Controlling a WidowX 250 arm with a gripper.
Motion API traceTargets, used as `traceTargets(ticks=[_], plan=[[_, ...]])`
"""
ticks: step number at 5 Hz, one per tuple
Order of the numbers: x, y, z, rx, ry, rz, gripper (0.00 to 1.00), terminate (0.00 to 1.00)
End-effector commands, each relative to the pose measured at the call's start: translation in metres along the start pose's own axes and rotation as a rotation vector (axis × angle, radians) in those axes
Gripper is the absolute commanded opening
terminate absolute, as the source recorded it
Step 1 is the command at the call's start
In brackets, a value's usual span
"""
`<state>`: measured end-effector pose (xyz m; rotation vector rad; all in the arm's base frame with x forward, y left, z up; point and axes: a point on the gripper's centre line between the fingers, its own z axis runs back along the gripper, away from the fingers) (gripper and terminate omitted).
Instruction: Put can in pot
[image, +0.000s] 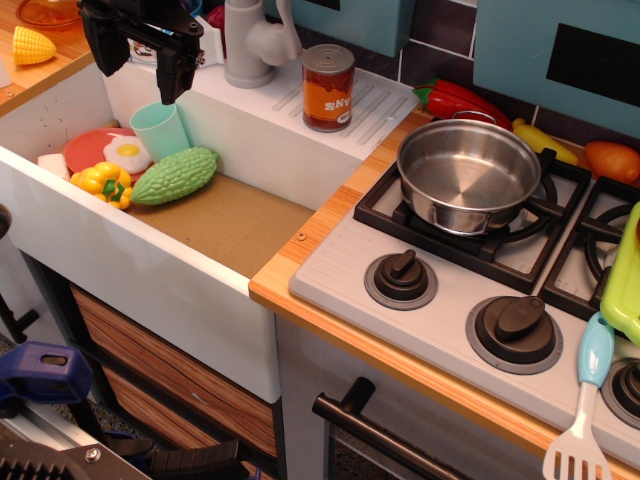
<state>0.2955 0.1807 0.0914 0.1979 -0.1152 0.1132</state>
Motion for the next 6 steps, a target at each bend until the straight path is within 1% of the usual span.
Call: traceTargets(ticks=[1,2,3,4,5,6], plan=[[0.000,0.000,0.000,0.000,0.000,0.000,1.00,0.00],[0.003,-0.034,0.022,0.028,-0.007,0.025,1.00,0.00],[0.011,-0.064,0.048,0.038,0.024,0.056,1.00,0.00],[0.024,-0.084,0.064,0.036,-0.048,0.060,1.00,0.00],[0.043,-0.094,0.062,0.032,-0.117,0.025,1.00,0.00],[0.060,-0.096,0.055,0.035,-0.159,0.012,1.00,0.00]])
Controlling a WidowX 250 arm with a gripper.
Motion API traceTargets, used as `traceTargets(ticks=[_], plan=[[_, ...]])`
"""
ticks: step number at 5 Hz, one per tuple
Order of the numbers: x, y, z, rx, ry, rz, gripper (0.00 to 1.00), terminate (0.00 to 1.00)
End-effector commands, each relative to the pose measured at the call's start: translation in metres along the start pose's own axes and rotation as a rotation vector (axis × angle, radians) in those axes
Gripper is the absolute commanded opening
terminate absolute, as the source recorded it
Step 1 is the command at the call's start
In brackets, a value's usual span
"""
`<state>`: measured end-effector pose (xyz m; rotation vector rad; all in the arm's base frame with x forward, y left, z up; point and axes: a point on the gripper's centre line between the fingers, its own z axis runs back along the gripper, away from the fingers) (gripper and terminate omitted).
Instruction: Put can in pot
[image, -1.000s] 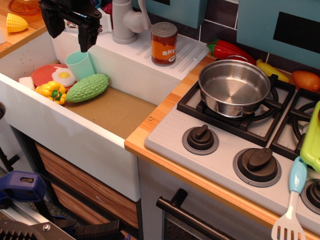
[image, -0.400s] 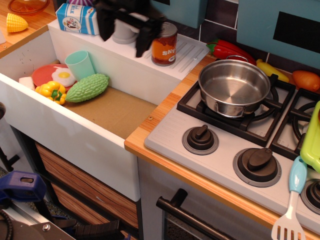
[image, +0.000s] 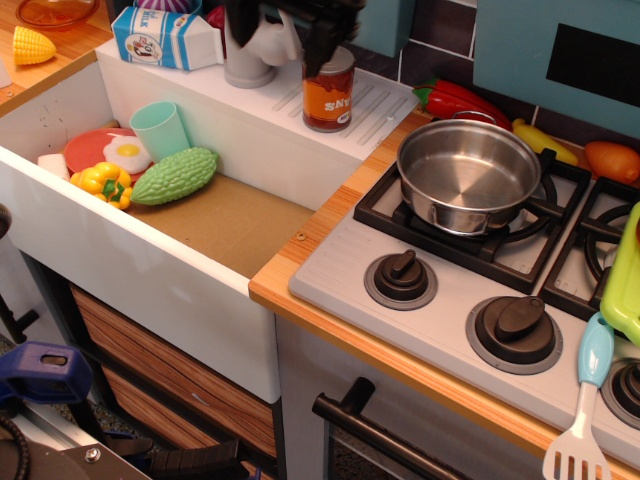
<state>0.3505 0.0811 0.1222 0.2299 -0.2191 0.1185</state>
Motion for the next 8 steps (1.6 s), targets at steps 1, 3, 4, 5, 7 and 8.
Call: traceTargets(ticks=[1,3,4,5,7,8], plan=[[0.027,0.004,-0.001,0.003,-0.137,-0.026,1.00,0.00],[0.049,0.015,-0.030,-0.022,-0.232,-0.071,1.00,0.00],[0.055,0.016,-0.046,-0.045,-0.262,-0.070,1.00,0.00],[0.061,0.018,-0.053,-0.073,-0.260,-0.088,1.00,0.00],[0.071,0.014,-0.063,-0.112,-0.288,-0.106,1.00,0.00],[0.075,0.010,-0.069,-0.143,-0.282,-0.111,1.00,0.00]])
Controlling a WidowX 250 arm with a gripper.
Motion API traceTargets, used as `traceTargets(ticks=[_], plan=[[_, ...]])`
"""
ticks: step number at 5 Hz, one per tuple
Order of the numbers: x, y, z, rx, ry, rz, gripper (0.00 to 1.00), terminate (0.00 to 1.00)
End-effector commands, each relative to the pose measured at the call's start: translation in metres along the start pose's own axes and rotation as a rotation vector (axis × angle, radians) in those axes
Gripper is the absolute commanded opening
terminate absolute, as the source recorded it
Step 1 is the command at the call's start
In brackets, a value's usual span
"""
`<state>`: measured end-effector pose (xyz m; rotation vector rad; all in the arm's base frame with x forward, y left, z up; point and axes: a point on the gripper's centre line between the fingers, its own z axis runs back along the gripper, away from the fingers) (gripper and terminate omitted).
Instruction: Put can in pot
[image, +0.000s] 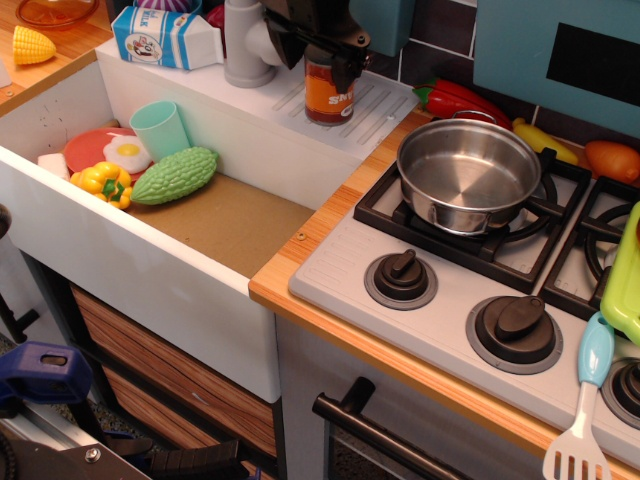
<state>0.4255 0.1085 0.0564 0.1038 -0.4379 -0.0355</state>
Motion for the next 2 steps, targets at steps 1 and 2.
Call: traceTargets(ticks=[1,2], plan=[[0.0181,0.0086,0.0036,-0.007,-0.073,-0.004,1.00,0.00],[0.0215,0.0091,-0.0045,-0.025,-0.088,0.003,1.00,0.00]])
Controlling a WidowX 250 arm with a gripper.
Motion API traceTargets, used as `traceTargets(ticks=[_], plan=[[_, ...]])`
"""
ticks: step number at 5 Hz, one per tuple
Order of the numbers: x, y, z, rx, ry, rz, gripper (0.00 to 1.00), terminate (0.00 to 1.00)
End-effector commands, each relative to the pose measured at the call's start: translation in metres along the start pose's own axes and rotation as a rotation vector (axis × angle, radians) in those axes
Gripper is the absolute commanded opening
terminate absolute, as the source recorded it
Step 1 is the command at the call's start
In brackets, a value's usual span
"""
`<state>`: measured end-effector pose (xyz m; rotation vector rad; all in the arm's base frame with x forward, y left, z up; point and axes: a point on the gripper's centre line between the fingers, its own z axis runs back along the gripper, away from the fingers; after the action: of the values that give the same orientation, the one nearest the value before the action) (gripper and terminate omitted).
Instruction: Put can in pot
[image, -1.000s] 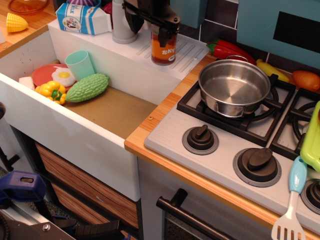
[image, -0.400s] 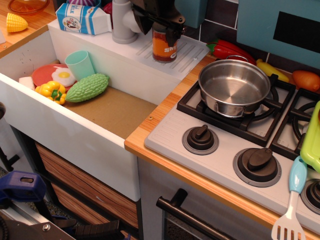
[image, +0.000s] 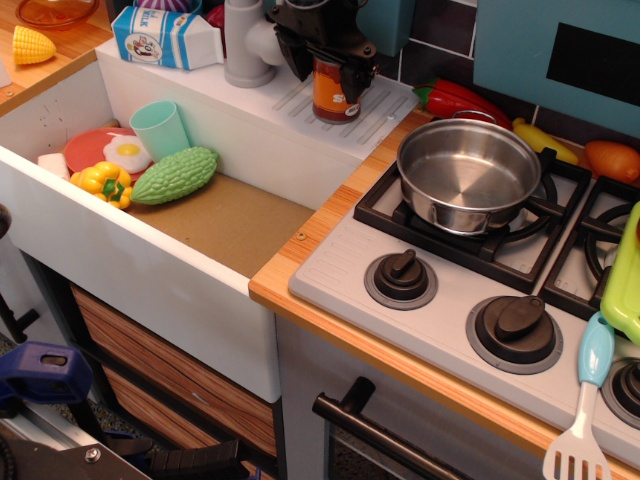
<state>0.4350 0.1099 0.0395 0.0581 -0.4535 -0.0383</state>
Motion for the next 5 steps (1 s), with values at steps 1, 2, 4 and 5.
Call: traceTargets(ticks=[1,2,4,5], plan=[[0.025,0.007,0.012,0.007,-0.083,0.008,0.00,0.00],[0.026,-0.001,0.023,0.019,-0.075,0.018,0.00,0.00],[0.017,-0.029,0.085,0.126,0.008,0.087,0.00,0.00],[0.013,-0.041,0.117,0.212,0.024,0.108,0.00,0.00]])
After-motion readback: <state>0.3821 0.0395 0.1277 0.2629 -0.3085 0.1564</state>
